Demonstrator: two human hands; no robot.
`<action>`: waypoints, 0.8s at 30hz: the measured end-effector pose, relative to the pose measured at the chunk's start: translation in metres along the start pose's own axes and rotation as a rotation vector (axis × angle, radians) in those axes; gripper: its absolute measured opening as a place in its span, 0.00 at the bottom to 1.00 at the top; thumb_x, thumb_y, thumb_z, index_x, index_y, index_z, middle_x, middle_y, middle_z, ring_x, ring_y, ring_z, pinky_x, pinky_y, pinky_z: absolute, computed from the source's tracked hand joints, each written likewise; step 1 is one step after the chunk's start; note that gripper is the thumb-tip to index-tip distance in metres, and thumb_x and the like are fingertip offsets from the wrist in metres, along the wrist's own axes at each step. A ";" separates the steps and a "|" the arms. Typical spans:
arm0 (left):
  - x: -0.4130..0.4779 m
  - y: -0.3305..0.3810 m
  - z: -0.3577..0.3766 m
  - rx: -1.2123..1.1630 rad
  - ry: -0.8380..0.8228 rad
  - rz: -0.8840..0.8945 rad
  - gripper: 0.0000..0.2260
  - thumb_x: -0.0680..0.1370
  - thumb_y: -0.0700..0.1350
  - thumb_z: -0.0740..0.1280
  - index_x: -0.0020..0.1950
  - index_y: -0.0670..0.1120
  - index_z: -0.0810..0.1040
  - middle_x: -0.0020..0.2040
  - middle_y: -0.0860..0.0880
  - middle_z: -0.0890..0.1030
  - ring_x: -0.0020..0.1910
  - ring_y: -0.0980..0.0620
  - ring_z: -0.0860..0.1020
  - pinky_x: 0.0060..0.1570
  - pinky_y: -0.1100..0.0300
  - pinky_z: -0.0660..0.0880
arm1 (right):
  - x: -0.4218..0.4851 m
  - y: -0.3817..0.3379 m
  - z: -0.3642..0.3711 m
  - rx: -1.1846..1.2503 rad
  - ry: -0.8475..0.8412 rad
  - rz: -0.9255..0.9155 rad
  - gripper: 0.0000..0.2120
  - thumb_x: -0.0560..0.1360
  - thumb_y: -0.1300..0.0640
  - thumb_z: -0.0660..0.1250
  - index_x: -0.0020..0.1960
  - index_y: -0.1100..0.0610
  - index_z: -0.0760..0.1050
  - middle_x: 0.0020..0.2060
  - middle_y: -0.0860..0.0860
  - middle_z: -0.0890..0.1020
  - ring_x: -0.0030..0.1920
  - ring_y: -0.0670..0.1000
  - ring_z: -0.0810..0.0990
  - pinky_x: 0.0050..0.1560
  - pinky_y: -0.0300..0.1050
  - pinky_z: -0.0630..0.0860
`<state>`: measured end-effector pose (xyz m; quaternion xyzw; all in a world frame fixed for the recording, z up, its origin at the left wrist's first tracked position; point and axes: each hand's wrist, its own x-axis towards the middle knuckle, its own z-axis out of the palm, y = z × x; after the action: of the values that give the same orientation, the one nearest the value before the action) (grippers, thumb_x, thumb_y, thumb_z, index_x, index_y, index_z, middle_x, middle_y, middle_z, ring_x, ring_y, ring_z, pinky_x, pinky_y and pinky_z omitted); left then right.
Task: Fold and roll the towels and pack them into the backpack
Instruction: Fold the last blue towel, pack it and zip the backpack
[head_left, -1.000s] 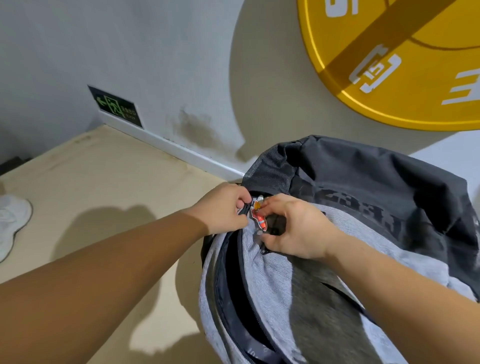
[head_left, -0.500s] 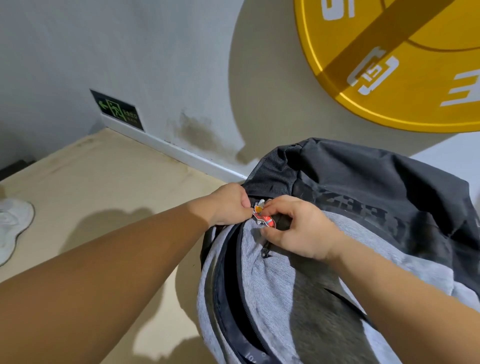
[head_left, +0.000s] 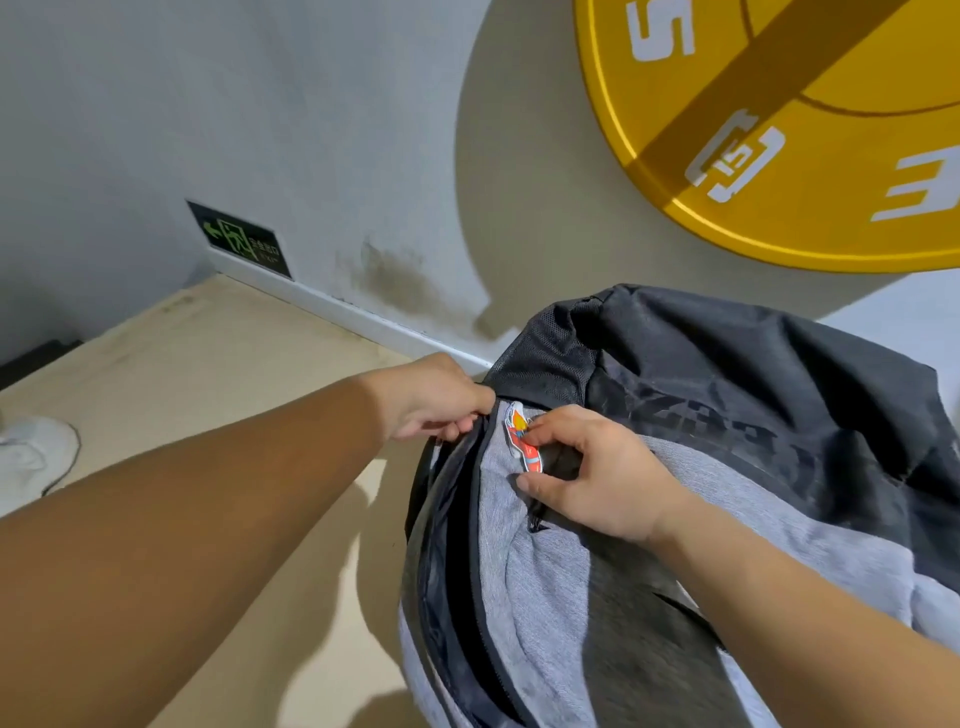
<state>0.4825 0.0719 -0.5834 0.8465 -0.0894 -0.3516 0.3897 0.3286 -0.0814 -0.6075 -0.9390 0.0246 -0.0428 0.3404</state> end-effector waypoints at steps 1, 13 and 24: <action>-0.001 0.003 -0.004 0.019 0.023 0.029 0.03 0.75 0.38 0.68 0.44 0.38 0.79 0.31 0.44 0.77 0.25 0.51 0.70 0.26 0.62 0.68 | 0.001 -0.001 0.000 0.002 -0.002 0.010 0.18 0.69 0.48 0.79 0.57 0.51 0.83 0.55 0.41 0.79 0.58 0.42 0.78 0.63 0.36 0.72; -0.007 0.026 0.017 1.161 0.052 0.236 0.08 0.71 0.38 0.65 0.33 0.45 0.69 0.31 0.47 0.73 0.34 0.44 0.75 0.31 0.59 0.71 | 0.006 -0.013 0.000 -0.030 -0.058 0.096 0.21 0.71 0.47 0.78 0.61 0.51 0.81 0.55 0.44 0.77 0.55 0.47 0.78 0.61 0.39 0.73; -0.023 -0.042 -0.004 0.352 0.071 0.409 0.12 0.81 0.41 0.61 0.43 0.37 0.79 0.33 0.44 0.78 0.30 0.53 0.72 0.34 0.60 0.75 | 0.010 -0.031 0.008 -0.311 -0.156 0.157 0.31 0.79 0.35 0.60 0.79 0.39 0.57 0.66 0.45 0.68 0.70 0.51 0.64 0.70 0.54 0.68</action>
<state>0.4630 0.1125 -0.6005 0.8773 -0.3046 -0.2149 0.3023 0.3400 -0.0535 -0.5928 -0.9759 0.0777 0.0610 0.1945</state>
